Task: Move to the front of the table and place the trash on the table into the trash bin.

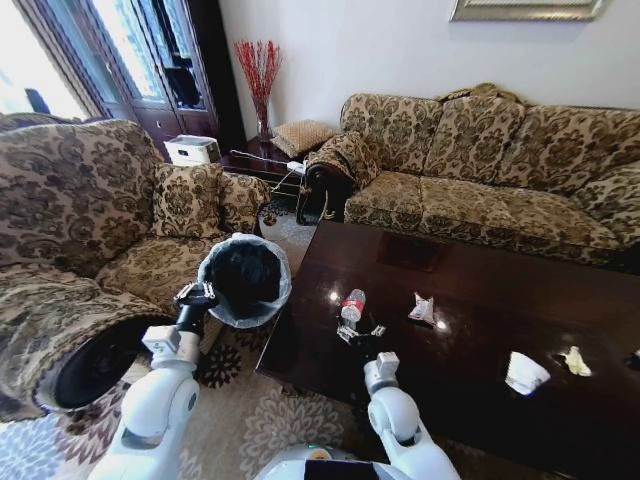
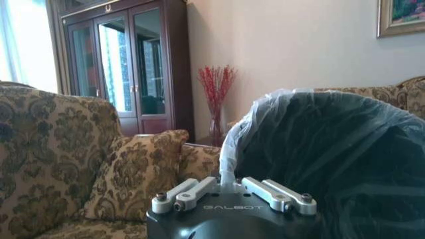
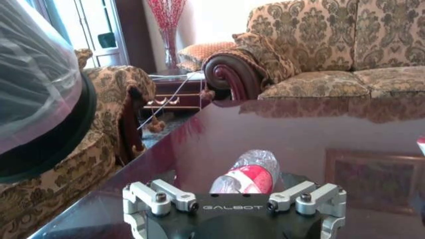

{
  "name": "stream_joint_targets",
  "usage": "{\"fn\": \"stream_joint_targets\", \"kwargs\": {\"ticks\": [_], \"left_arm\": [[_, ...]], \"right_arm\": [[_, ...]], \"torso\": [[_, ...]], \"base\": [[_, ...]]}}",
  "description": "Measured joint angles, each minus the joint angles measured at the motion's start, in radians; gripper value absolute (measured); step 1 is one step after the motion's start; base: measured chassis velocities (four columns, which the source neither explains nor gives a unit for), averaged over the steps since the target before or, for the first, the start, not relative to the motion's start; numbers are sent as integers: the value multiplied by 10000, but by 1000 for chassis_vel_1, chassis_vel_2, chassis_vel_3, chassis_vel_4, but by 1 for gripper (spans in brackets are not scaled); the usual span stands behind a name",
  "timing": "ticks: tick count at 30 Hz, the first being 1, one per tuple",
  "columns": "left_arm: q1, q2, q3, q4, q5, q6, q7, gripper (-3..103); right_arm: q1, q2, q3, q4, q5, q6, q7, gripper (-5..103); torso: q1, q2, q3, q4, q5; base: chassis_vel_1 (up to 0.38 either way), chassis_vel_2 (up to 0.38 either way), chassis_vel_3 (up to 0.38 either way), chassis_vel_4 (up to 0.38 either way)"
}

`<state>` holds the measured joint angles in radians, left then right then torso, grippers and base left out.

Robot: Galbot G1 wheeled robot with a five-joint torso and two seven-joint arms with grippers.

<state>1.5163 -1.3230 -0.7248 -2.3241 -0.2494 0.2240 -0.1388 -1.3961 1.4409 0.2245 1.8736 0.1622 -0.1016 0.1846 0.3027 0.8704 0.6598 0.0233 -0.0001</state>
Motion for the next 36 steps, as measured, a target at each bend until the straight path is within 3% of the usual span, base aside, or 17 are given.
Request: {"fn": "stream_joint_targets", "kwargs": {"ticks": [10,21,23,24,30,32,36], "left_arm": [[27,105,5,31,-38,-57,160,2],[-29,247,103,244,-85,-187,339,2],[-86,330,102,267,-165,-188,352,2],[-86,330,102,267,-165,-188,352,2],[-142,362,105,358,-224,-181,381,2],[-139,367,105,383,-233,-180,385,2],[-136,445,105,477,-347,-173,392,2]], "right_arm": [[612,336,-164,-914,520,-111,518,100],[894,786,52,-1627,786,-127,664,103],[1006,902,96,-1833,761,-144,728,89],[1006,902,96,-1833,761,-144,728,89],[1045,883,139,-1975,715,-143,716,62],[1043,875,152,-1986,714,-139,711,62],[1042,869,217,-2002,712,-109,700,40]], "torso": [[213,503,290,2,2],[234,556,322,1,0],[231,549,316,1,0],[231,549,316,1,0],[224,529,306,1,0],[222,526,304,1,0],[217,517,299,2,0]], "base": [[0,0,0,0],[0,0,0,0],[0,0,0,0],[0,0,0,0],[0,0,0,0],[0,0,0,0],[0,0,0,0]]}}
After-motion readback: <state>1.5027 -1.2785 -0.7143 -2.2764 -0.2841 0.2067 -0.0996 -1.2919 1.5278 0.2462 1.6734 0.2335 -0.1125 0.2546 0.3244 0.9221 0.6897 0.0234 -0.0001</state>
